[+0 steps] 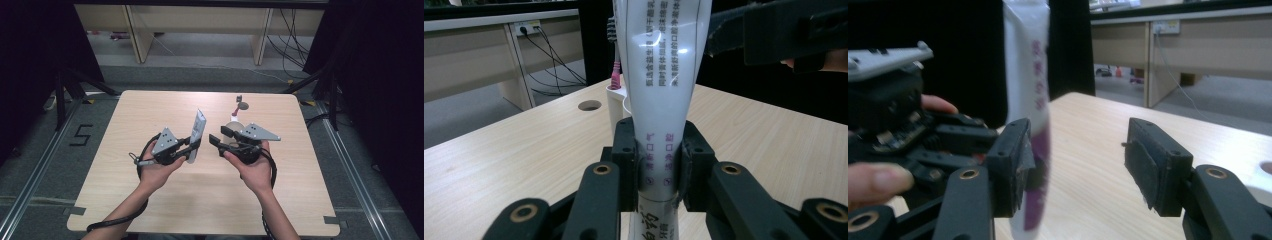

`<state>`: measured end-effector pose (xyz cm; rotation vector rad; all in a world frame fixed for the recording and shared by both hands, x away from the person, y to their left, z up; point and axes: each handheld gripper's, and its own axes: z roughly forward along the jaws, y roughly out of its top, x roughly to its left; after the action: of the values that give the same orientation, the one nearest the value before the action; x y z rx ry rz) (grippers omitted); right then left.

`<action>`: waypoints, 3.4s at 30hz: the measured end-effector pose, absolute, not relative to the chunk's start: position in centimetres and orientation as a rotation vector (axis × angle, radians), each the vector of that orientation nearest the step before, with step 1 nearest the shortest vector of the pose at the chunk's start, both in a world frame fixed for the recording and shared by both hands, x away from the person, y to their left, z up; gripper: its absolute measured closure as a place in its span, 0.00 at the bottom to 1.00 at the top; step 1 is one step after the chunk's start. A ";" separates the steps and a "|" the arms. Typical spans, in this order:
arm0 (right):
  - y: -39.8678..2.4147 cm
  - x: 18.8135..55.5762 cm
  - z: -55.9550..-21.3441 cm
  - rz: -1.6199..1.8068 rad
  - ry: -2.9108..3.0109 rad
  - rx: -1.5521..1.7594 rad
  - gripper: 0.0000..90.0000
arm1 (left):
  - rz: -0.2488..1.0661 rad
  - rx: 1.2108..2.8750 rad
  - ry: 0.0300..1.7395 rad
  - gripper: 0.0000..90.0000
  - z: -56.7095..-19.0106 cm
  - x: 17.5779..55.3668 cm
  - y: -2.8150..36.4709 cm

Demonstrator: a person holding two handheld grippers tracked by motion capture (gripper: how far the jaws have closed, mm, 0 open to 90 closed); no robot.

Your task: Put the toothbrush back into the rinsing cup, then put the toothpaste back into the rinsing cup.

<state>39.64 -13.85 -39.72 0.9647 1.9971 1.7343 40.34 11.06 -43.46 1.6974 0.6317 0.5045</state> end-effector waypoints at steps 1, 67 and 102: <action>-13.7 39.6 -39.7 1.752 1.994 0.959 0.49 | 0.506 1.697 0.629 0.82 -43.5 40.3 11.0; -13.4 41.1 -38.2 1.647 1.878 0.938 0.85 | 0.644 1.819 0.650 0.41 -45.4 39.2 14.1; -17.8 42.4 -34.3 1.642 1.696 0.986 0.85 | 0.718 1.624 0.826 0.38 -49.1 37.6 21.3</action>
<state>42.40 -17.78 -34.31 0.9861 1.6956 1.6420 37.64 21.25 -49.09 1.6244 0.8260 0.7180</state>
